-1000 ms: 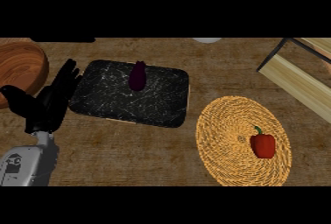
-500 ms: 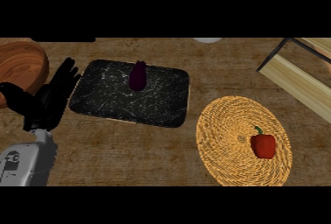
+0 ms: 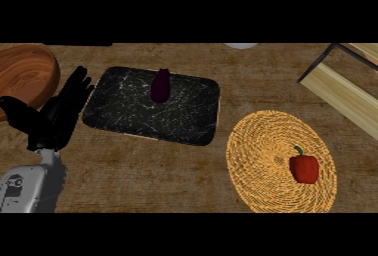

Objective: Pick the squash from the placemat and place it in the tiered shelf

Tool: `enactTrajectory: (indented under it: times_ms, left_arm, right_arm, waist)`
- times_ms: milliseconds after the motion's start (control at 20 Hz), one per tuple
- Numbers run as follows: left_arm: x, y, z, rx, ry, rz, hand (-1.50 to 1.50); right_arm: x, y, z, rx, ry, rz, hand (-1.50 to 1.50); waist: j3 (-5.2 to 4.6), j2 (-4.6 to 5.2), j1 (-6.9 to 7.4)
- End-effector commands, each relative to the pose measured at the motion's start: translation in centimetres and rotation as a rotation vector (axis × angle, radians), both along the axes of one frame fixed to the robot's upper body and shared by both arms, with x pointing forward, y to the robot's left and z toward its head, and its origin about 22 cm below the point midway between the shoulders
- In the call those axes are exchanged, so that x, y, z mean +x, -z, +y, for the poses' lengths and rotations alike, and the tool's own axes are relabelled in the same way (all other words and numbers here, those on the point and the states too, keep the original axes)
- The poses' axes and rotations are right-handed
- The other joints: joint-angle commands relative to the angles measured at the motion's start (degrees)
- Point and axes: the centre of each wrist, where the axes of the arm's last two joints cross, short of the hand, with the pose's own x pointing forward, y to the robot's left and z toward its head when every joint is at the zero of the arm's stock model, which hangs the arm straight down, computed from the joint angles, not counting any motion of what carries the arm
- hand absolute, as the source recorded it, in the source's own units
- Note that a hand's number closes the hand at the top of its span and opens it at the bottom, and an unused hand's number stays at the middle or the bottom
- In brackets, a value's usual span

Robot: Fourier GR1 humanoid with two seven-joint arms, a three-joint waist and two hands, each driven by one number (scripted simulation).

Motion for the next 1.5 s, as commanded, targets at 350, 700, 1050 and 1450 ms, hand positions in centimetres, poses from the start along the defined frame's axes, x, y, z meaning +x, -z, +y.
enactTrajectory:
  times_ms: [350,700,1050,1450]
  left_arm:
    - [0.4,-0.6,-1.1,0.011,-0.008,-0.002,0.0]
    - [0.5,-0.4,-0.6,-0.008,-0.007,-0.023,0.0]
    - [0.1,0.1,0.3,0.01,-0.024,-0.009,0.0]
    - [-0.5,0.6,1.1,0.007,-0.053,-0.012,0.0]
  right_arm:
    - [-3.4,-4.2,-3.4,0.127,-0.104,0.018,-1.5]
    - [-8.4,-5.8,-6.2,0.185,-0.099,0.071,-1.5]
    - [-11.8,-6.2,-7.7,0.243,-0.241,0.07,-1.5]
    - [-12.1,-5.8,-7.7,0.138,-0.316,0.018,-1.5]
  waist:
    - [0.08,0.13,0.21]
    - [0.27,0.49,0.23]
    - [0.64,0.08,-1.62]
    - [0.73,-0.24,-2.51]
